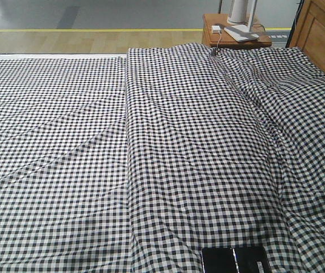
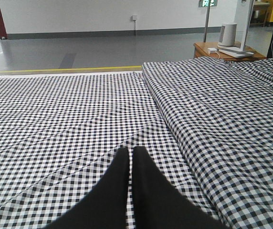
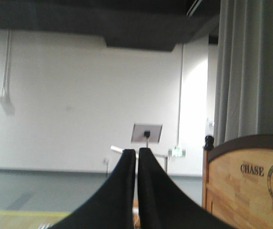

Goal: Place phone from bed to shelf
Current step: 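Lower the right gripper toward the black phone on the sheet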

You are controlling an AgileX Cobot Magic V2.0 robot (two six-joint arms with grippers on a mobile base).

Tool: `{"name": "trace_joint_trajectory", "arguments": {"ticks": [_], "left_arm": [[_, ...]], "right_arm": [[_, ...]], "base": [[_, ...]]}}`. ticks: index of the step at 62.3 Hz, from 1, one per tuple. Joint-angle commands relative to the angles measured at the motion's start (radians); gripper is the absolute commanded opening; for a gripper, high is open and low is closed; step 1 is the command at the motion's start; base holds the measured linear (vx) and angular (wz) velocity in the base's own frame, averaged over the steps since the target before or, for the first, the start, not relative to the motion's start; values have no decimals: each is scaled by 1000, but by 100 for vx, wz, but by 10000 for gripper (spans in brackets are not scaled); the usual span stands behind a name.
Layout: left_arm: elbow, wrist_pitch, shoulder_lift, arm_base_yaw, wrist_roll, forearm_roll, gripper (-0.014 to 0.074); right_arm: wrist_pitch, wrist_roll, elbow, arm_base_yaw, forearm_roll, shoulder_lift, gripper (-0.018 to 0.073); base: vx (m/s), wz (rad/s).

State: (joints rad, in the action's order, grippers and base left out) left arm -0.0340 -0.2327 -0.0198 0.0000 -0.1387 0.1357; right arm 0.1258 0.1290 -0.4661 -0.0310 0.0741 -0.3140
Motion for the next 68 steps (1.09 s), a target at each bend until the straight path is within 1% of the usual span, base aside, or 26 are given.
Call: {"name": "trace_joint_trajectory", "arguments": {"ticks": [1,9,15,24,31,35,40,45,52,57,62,68], "left_arm": [[-2,74,-6,-4,4,9,1],[-2,74,-6,-4,4,9,1],[-2,74,-6,-4,4,9,1],[-2,74,-6,-4,4,9,1],[-2,74,-6,-4,4,9,1],[-2,74,-6,-4,4,9,1],[-2,74,-6,-4,4,9,1],[-2,74,-6,-4,4,9,1],[-2,74,-6,-4,4,9,1],[-2,74,-6,-4,4,9,1],[-2,74,-6,-4,4,9,1],[-2,74,-6,-4,4,9,1]], "right_arm": [[-26,7,-119,-3,-9,-103,-4],[-106,7,-211,-3,-9,-227,-1],[-146,7,-245,-3,-9,-301,3],[-207,7,-247,-3,-9,-380,22],[-262,7,-247,-3,-8,-423,71],[-279,7,-247,-3,-8,-436,123],[-286,7,-247,-3,-8,-436,211],[-285,7,-247,-3,-8,-436,329],[-288,7,-247,-3,-8,-436,517],[-288,7,-247,-3,-8,-436,621],[-288,7,-247,-3,-8,-436,692],[-288,7,-247,-3,-8,-436,722]], "base": [[0,0],[0,0],[0,0],[0,0],[0,0],[0,0],[0,0],[0,0],[0,0],[0,0],[0,0],[0,0]]}}
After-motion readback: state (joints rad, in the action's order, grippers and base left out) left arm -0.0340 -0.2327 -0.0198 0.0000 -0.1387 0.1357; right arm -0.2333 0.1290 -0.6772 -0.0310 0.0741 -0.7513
